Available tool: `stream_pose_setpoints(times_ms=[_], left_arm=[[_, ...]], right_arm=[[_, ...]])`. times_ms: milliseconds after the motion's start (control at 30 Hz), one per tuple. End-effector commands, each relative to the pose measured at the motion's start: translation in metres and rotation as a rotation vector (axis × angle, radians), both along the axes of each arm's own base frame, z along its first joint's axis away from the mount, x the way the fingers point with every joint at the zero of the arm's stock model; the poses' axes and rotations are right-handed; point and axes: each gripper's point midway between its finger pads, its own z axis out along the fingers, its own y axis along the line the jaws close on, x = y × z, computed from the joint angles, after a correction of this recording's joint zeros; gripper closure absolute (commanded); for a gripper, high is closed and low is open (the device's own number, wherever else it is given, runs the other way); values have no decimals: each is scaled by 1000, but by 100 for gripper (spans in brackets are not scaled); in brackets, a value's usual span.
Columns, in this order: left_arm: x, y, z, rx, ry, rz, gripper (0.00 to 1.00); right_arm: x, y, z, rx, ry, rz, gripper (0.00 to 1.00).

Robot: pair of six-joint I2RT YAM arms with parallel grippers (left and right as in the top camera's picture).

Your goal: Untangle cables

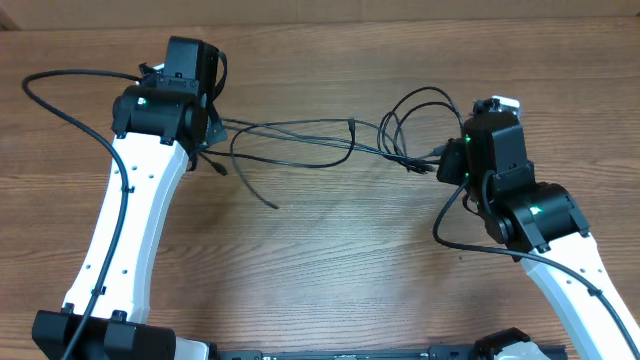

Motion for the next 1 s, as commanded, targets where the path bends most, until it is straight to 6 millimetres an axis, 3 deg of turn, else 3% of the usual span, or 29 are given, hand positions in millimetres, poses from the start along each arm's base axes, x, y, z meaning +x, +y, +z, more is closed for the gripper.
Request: stream_pose_setpoints(times_ms=[0,67,167,233,600,633,733,767,800,833,867,900,967], left_arm=[[-7,36,27,154,-79,152,96],[-10,41,29,182,-79,172,96],[-11,43,30,180,-91,198,96],[-11,43,30,177,-98,211,96],[-9,43,30,158,-126,251,96],[-8,39,28,136,-117,231,96],[-3,22,20,54,-92,158,95],[1,14,18,17,-89,114,88],[6,5,16,-18,-88,67,76],[12,-7,15,-63,-89,-8,56],[17,-16,15,-95,-93,-62,46],[21,-25,15,-125,-98,-116,37],[29,-46,18,-183,-110,-261,29]], right_arm=[[-2,-47,27,-182,-75,-184,96],[-6,-64,32,-244,-89,-268,96],[-7,-72,37,-281,-106,-306,92],[-7,-72,37,-279,-108,-306,88],[8,-63,50,-215,-191,-300,88],[10,-57,48,-186,-186,-272,84],[14,-24,36,-58,-141,-123,54],[14,-11,32,-6,-120,-67,46],[13,-3,29,27,-108,-31,40],[13,6,27,61,-92,7,33],[12,10,25,75,-85,21,29],[12,12,25,84,-80,32,28],[11,13,24,85,-78,33,27]])
